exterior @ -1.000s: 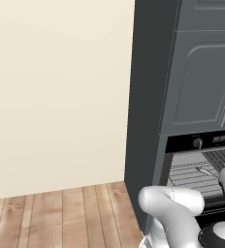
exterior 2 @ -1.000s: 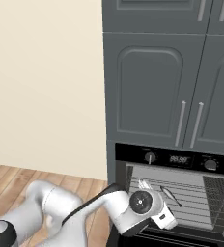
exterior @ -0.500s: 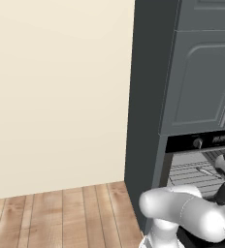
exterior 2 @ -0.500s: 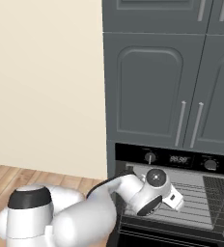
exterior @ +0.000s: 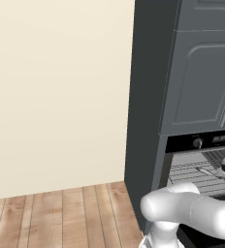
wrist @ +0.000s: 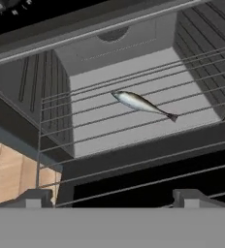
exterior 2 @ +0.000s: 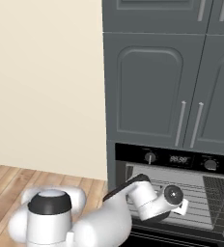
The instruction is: Take the fish from the oven and place it on the plate on the counter.
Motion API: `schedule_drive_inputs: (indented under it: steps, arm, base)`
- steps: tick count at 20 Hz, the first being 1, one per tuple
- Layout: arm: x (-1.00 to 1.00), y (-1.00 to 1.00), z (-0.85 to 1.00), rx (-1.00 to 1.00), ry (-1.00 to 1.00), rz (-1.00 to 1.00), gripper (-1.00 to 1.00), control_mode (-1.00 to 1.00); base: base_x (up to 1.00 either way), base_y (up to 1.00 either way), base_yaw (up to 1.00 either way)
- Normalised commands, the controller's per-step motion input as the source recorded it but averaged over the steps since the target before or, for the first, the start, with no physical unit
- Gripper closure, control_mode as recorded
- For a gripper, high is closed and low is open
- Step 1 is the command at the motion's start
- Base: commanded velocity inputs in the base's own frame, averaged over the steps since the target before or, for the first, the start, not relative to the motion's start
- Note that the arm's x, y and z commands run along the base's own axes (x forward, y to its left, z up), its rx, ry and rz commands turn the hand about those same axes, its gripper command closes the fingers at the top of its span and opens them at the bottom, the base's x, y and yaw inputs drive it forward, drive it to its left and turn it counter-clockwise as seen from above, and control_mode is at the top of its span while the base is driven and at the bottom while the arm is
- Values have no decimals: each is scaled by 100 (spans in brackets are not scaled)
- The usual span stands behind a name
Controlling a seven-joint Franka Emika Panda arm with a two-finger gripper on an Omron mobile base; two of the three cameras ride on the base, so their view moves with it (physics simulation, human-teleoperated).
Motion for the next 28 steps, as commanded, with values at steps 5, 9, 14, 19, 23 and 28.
schedule_drive_inputs:
  steps: [5,9,14,19,23,28]
  arm:
    - [21,0,0,-2,-1,31,-100,-100]
    - [11,0,0,-8,2,19,-100,-100]
    - [23,1,-12,-4,6,4,-100,-100]
    - [43,0,-36,-1,3,0,-100,-100]
    - [59,1,-40,-4,0,-7,-100,-100]
    - [35,0,-14,-5,1,-7,-100,-100]
  base:
    - [0,0,0]
    - [0,0,0]
    - [0,0,0]
    - [0,0,0]
    - [0,0,0]
    - [0,0,0]
